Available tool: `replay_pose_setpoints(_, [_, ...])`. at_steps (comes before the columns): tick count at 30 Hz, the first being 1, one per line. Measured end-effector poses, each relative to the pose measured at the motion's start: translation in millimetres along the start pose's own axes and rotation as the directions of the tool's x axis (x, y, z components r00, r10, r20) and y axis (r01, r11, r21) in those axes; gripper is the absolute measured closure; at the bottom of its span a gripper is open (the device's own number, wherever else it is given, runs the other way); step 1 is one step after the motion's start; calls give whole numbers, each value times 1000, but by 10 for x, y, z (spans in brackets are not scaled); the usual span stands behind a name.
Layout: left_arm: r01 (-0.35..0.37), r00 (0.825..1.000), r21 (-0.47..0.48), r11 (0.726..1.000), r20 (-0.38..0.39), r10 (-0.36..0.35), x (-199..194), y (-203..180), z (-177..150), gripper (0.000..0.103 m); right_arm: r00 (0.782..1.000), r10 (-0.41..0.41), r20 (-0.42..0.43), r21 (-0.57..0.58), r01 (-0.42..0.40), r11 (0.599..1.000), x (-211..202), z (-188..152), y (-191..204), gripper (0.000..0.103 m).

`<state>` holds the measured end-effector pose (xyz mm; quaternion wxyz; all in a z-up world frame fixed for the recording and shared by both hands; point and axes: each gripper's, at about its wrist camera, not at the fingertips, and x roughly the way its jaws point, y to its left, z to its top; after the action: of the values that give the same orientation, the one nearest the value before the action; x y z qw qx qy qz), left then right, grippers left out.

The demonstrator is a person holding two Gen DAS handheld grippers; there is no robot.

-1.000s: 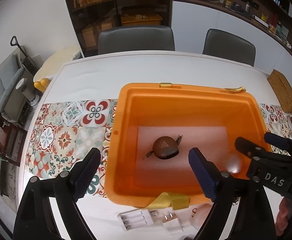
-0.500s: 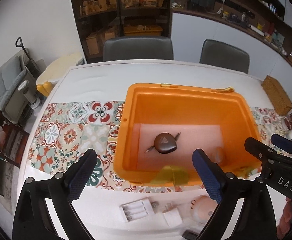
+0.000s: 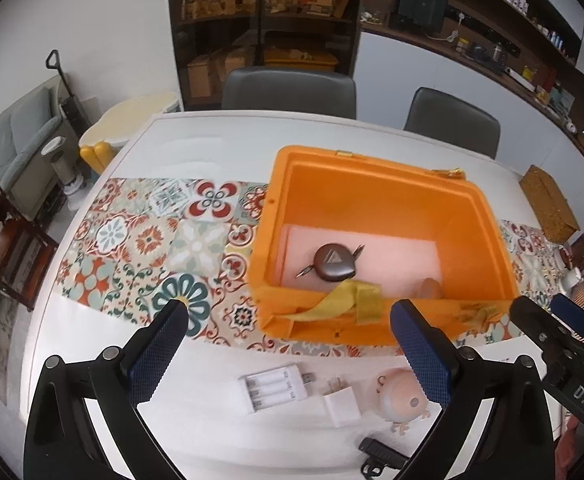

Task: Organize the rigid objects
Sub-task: 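Withdraw both tools from the crate toward the remaining items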

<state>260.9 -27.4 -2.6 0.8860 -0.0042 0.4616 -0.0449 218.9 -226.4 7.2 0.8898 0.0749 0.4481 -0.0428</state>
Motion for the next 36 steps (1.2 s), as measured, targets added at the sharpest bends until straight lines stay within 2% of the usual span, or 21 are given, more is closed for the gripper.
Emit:
replay_pose_setpoints(4, [-35, 999, -11, 999, 8, 35, -2, 21, -106, 0, 1000, -4, -5, -1, 4, 1000, 0, -126, 2, 23])
replay_pose_setpoints(15, [-24, 1000, -32, 999, -8, 24, -12, 72, -386, 0, 1000, 25, -10, 7, -25, 1000, 63, -402, -24, 23])
replay_pose_setpoints(36, [-81, 988, 1, 997, -135, 80, 297, 50, -888, 0, 989, 35, -145, -50, -43, 998, 479, -826, 29, 23])
